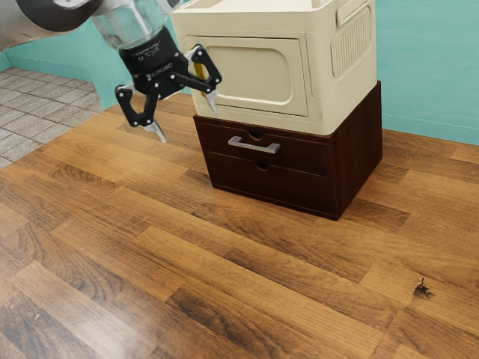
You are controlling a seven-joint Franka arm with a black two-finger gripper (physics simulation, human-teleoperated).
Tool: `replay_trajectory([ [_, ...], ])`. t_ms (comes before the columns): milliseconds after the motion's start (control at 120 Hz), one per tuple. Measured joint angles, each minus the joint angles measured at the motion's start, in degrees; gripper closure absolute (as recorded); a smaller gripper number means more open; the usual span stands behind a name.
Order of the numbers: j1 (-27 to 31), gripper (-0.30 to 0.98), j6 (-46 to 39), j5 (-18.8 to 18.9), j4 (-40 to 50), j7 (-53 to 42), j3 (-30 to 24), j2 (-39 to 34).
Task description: Pull the drawer handle with one arm to open the drawer
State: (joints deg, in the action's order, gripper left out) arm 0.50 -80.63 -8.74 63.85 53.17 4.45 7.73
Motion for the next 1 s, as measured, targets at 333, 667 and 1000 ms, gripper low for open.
replay_trajectory([
  [333, 2.9, 0.06, -9.9, -1.9, -0.1, 11.6, 1.9, 4.7],
  [667, 3.1, 0.08, -14.4, -1.7, 0.1, 17.5, 4.2, 8.4],
  [1000, 2.2, 0.22, -29.5, -4.5, 12.3, 17.1, 4.1, 9.1],
])
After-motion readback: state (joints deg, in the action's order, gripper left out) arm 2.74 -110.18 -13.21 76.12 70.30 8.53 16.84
